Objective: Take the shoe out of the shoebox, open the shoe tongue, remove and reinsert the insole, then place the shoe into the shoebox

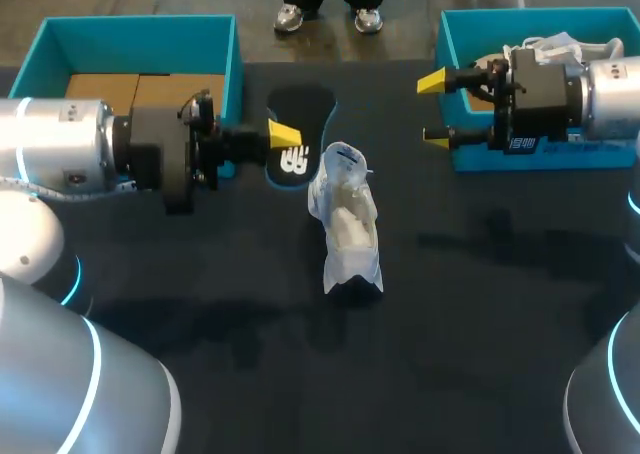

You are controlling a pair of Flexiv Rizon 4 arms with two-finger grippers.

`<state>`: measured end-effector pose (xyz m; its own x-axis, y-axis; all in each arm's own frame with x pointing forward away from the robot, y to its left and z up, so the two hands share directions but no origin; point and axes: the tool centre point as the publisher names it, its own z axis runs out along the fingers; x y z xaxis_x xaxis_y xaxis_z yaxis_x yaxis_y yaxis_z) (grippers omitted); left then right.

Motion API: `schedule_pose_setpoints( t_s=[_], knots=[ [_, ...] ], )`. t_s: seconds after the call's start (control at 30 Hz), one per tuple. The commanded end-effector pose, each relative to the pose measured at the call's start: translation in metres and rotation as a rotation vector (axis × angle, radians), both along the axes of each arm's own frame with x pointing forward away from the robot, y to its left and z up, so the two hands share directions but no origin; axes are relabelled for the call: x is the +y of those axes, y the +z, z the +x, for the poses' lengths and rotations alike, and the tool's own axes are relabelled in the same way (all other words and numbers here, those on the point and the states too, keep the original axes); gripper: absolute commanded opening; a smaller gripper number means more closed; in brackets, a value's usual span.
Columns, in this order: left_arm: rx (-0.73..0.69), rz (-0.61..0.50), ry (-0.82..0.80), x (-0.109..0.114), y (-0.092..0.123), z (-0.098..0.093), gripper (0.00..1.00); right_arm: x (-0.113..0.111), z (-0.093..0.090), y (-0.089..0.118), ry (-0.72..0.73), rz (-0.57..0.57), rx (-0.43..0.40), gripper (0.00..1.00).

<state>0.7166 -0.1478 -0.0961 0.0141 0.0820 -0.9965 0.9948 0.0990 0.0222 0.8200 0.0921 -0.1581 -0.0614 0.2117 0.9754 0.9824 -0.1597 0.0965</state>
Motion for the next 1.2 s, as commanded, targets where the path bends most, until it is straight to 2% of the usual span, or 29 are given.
schedule_pose_setpoints(
  t_s=[0.03,0.17,0.47,1.0,1.1,1.2],
  knots=[
    [-0.066,-0.006,-0.005,-0.002,-0.015,0.003,0.0,0.002,0.001,-0.001,-0.001,-0.001,0.0,1.0],
    [-0.139,0.026,-0.009,-0.003,-0.026,0.012,0.0,0.002,0.0,-0.001,-0.002,0.0,0.001,1.0],
    [-0.181,0.028,0.002,-0.016,-0.039,0.029,0.0,0.015,0.001,-0.003,0.048,0.04,-0.01,1.0],
    [-0.27,0.041,0.002,-0.058,-0.054,0.045,0.0,0.049,0.006,-0.005,0.12,0.053,-0.001,1.0],
    [-0.316,0.058,-0.013,-0.063,-0.055,0.046,0.0,0.052,0.007,-0.005,0.132,0.049,0.005,0.84],
    [-0.335,0.068,-0.009,-0.07,-0.058,0.049,0.0,0.056,0.007,-0.004,0.152,0.029,0.018,0.73]
  ],
)
